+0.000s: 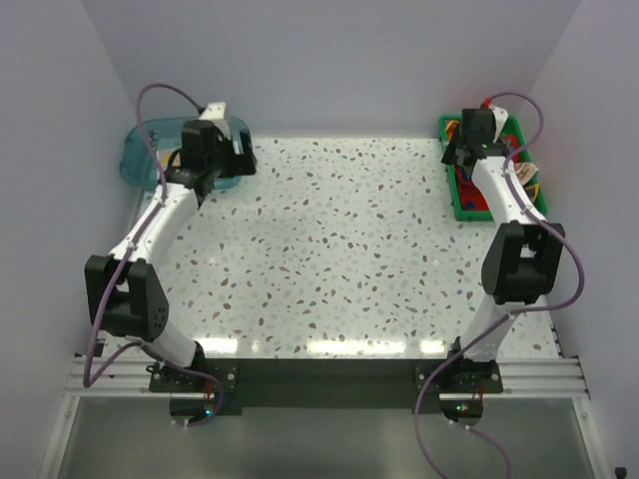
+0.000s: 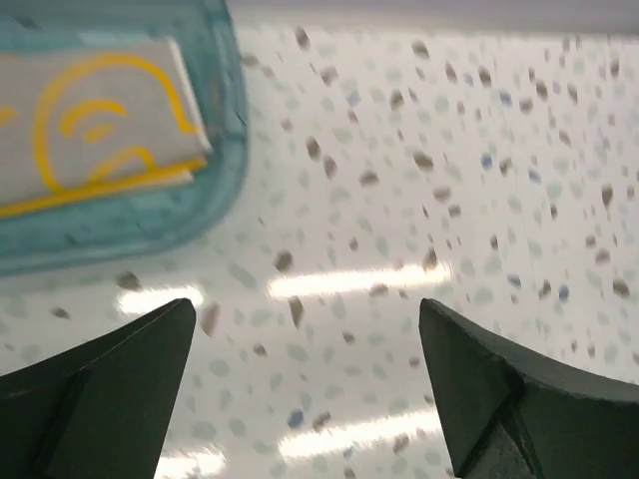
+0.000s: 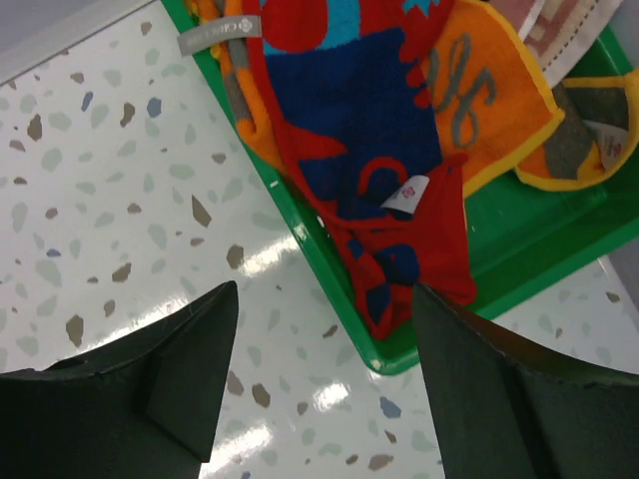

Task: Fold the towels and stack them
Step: Grab crumpled towel

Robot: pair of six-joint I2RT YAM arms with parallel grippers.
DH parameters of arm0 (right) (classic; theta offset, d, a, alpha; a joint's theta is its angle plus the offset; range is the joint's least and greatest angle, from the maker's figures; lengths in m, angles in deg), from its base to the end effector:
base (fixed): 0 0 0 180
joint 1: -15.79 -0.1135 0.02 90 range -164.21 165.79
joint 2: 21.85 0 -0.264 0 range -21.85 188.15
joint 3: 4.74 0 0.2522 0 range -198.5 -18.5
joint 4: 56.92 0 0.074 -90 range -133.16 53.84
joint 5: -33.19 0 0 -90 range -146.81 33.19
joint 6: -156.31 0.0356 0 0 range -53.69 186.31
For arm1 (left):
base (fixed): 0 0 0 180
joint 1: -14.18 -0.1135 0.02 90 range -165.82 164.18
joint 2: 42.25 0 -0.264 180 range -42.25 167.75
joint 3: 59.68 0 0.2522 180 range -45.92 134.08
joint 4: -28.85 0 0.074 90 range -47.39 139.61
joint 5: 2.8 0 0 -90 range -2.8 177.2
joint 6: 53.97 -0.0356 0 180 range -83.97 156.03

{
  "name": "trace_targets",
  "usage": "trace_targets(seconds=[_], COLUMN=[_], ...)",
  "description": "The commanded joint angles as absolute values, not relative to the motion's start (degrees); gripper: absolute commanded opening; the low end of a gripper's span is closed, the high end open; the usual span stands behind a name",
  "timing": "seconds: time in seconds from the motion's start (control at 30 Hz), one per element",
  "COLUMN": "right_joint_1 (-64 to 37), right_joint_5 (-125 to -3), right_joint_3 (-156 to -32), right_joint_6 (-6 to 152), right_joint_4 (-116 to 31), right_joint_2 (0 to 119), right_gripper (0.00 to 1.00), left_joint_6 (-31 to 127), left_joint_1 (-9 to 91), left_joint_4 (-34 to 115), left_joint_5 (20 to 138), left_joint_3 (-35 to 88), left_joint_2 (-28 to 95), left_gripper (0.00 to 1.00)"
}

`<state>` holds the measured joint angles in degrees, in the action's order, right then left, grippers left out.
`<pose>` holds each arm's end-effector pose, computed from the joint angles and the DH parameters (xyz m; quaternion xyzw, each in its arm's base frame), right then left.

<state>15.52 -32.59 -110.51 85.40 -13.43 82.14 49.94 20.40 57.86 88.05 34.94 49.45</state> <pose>0.4154 -0.0126 0.3067 0.2305 0.8662 -0.1215 0.4264 0.3760 -0.0404 0.3420 -0.0608 0.8463 -0.0863 0.5222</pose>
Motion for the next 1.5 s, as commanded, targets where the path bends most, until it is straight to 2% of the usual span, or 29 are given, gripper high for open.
trace_targets(seconds=[0.0,0.33,0.5,0.83,1.0,1.03,1.13,1.47], right_joint_1=[17.71,22.38,23.26,23.79,23.79,23.88,23.96,22.21], right_joint_5=[-35.89,-41.69,-43.8,-50.23,-48.47,-48.2,-47.5,-52.14], right_joint_3=[-115.34,-116.67,-117.37,-115.09,-114.74,-114.83,-114.74,-107.72], right_joint_6=[87.49,83.11,79.68,77.65,76.07,75.98,75.45,76.77], right_joint_4=[-19.6,-24.96,-24.79,-25.32,-25.5,-25.5,-24.97,-26.29], right_joint_2=[87.65,96.8,98.82,99.53,99.36,99.27,98.31,83.65], right_gripper=[0.7,0.5,0.49,0.42,0.23,0.14,0.0,0.0], left_joint_6=[52.46,52.99,50.27,49.21,48.6,48.68,48.86,50.0], left_joint_1=[24.01,32.54,33.25,33.43,33.43,33.43,33.51,33.78], left_joint_4=[58.16,52.56,50.61,50.26,50.61,50.61,50.44,49.64], left_joint_5=[84.13,77.1,78.06,78.06,78.59,78.68,78.15,76.66], left_joint_3=[25.38,2.36,-1.35,-0.83,-0.74,-0.74,-0.83,-0.74], left_joint_2=[46.88,35.36,35.26,37.64,37.29,37.29,37.11,35.44], left_gripper=[1.0,1.0,1.0,1.0,1.0,1.0,1.0,1.0])
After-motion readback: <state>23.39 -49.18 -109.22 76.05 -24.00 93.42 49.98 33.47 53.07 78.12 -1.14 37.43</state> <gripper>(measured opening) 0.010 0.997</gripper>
